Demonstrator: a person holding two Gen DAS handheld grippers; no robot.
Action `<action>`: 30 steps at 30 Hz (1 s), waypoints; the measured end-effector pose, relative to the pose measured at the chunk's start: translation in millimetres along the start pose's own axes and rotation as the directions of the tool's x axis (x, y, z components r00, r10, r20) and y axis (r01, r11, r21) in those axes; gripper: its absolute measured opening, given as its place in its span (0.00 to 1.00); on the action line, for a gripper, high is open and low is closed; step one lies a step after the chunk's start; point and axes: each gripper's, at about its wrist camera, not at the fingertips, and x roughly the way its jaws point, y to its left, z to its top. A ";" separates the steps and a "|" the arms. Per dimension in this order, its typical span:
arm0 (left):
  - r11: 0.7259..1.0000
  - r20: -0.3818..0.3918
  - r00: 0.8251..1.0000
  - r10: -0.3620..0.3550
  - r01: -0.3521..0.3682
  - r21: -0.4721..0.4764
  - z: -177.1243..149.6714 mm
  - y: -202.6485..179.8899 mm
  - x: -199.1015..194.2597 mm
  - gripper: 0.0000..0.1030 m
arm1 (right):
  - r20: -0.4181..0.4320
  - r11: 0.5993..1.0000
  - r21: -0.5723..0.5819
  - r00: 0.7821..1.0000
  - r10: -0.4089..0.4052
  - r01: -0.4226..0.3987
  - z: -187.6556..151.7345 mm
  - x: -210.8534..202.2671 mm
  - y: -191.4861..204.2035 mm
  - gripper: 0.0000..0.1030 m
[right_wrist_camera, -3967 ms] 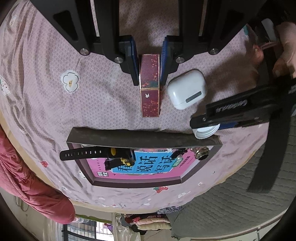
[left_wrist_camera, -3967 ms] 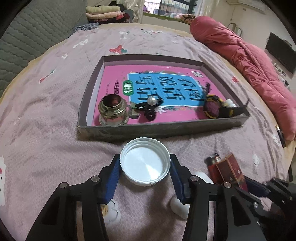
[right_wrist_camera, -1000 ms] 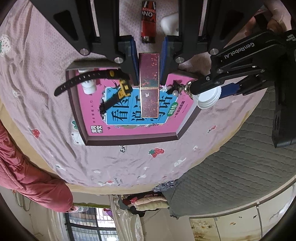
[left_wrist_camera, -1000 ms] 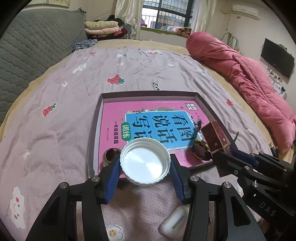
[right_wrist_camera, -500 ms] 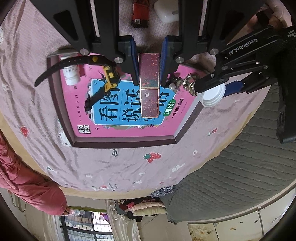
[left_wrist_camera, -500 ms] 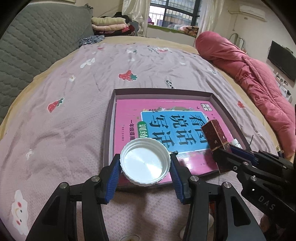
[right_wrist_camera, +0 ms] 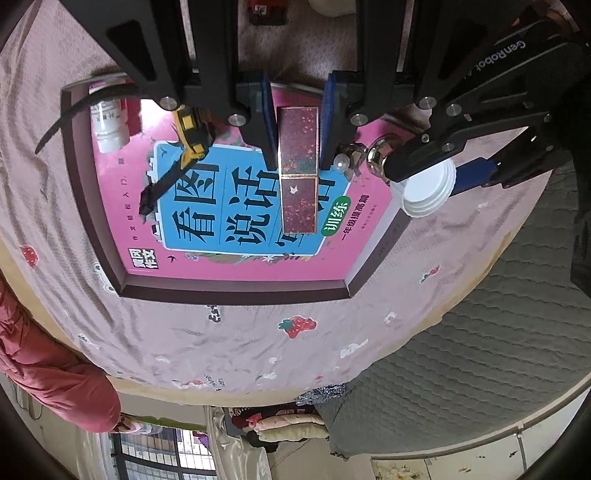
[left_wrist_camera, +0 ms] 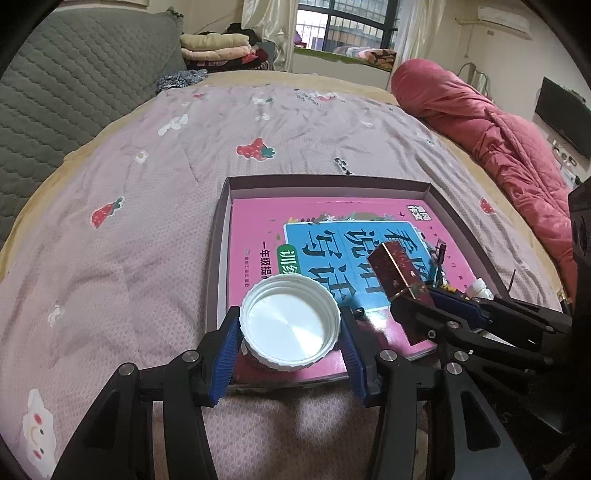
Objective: Organize rigid objects
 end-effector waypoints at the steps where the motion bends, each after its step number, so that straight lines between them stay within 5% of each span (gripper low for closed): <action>1: 1.000 0.000 1.000 -0.001 0.001 0.000 0.8 -0.7 0.7 0.51 | -0.004 1.000 -0.002 1.000 -0.002 0.002 0.0 1.6 -0.7 0.21; 30: 1.000 -0.021 1.000 -0.010 0.011 0.007 0.7 -10.6 17.7 0.51 | -0.042 0.998 -0.048 0.998 -0.051 0.049 -8.9 13.7 -9.1 0.21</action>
